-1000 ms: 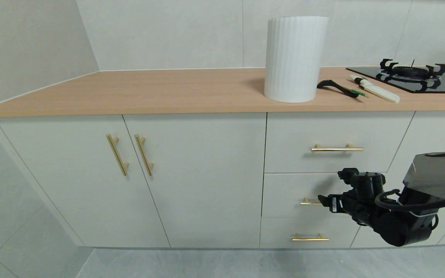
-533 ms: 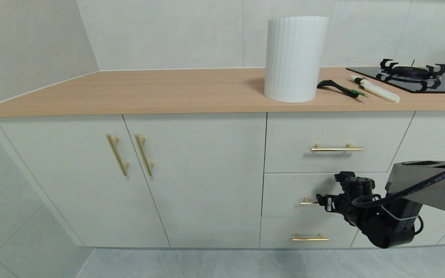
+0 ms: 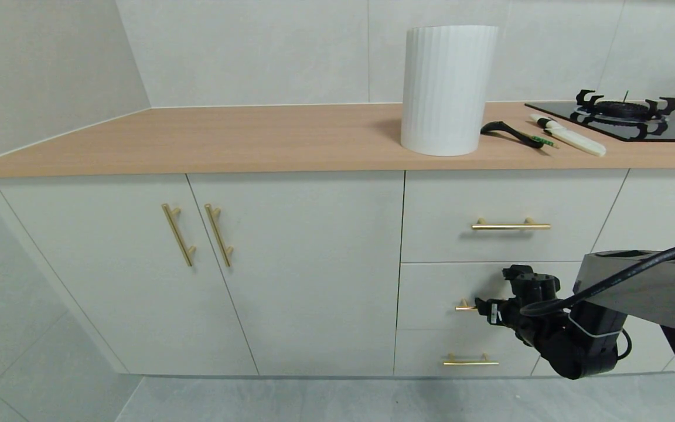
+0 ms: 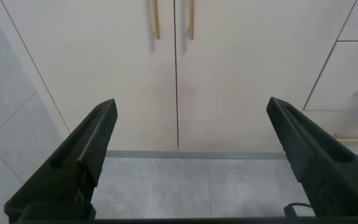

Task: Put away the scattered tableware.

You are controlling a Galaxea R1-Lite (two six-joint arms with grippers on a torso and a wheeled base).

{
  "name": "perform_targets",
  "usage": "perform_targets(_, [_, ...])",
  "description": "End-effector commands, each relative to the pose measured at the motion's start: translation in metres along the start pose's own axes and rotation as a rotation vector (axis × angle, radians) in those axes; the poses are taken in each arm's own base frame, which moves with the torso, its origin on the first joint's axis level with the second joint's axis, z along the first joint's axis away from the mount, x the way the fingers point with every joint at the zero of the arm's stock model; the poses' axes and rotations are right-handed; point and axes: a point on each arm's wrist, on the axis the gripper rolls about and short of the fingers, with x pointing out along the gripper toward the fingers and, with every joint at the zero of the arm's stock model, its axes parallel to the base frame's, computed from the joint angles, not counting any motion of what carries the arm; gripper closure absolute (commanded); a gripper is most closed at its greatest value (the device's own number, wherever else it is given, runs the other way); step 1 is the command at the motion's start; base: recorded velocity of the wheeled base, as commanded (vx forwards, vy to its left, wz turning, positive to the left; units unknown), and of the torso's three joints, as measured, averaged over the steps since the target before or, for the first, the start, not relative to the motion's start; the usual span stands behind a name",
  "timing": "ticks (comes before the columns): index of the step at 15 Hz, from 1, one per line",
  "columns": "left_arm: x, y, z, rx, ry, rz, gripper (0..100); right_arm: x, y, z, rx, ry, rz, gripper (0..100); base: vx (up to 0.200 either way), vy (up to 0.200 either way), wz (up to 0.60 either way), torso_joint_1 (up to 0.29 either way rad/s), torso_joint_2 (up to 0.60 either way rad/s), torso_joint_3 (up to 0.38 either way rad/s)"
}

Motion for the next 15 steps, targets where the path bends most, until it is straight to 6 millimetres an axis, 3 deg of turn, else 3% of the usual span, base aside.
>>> perform_targets(1, [0.000,0.000,0.000,0.000,0.001,0.000,0,-0.001,-0.001,-0.005,-0.006,0.019,-0.001,0,0.000,0.000,0.00,0.000,0.00,0.000])
perform_targets(13, [0.000,0.000,0.000,0.000,0.001,0.000,0,-0.010,-0.004,-0.011,-0.034,0.059,-0.006,0,0.000,0.000,0.00,0.000,0.00,0.000])
perform_targets(15, [0.000,0.000,0.000,0.000,0.002,0.000,0,-0.023,-0.006,-0.008,-0.075,0.081,0.000,0,0.000,0.000,0.00,0.000,0.00,0.000])
